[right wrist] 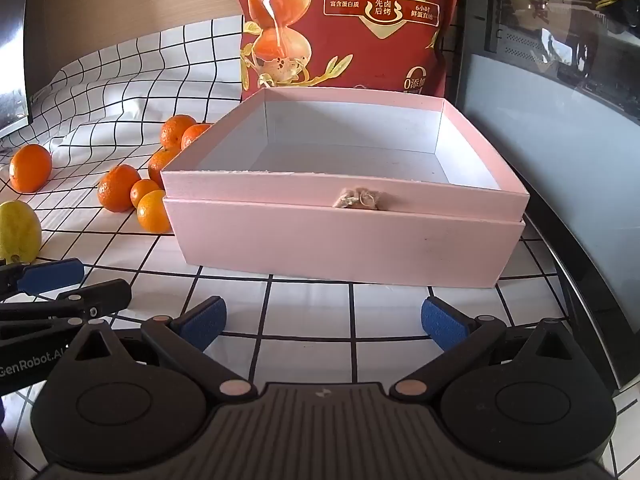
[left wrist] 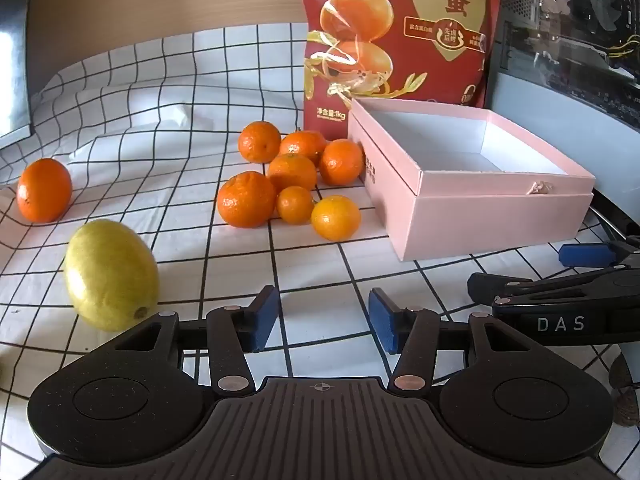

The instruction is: Organize fruits

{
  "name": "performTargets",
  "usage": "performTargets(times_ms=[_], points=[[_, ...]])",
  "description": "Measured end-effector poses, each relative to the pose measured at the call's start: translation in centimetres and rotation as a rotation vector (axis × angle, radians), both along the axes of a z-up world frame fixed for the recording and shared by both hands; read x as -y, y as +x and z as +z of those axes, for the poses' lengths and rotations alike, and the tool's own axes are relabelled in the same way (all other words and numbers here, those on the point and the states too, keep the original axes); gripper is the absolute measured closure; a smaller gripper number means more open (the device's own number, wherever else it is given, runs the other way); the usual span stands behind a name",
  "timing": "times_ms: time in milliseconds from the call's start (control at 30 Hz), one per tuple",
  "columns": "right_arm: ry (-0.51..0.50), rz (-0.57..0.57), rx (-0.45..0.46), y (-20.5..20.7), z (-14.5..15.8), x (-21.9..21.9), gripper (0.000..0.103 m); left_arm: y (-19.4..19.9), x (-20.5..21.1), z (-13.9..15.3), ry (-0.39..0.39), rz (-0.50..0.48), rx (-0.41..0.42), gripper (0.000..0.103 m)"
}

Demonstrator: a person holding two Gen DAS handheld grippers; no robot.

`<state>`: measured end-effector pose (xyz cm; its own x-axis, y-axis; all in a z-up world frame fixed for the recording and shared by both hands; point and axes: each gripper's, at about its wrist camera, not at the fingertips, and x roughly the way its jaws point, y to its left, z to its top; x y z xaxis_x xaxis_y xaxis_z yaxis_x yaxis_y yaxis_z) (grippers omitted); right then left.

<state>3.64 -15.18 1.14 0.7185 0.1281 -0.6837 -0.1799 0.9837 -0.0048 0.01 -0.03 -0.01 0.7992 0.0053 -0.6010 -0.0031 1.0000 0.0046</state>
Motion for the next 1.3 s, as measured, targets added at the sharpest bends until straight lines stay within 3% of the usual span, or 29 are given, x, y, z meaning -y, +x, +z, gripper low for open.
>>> performTargets(times_ms=[1300], points=[[-0.005, 0.004, 0.002, -0.09, 0.1, -0.14, 0.0, 0.0, -0.01, 0.0, -0.001, 0.0, 0.001, 0.047]])
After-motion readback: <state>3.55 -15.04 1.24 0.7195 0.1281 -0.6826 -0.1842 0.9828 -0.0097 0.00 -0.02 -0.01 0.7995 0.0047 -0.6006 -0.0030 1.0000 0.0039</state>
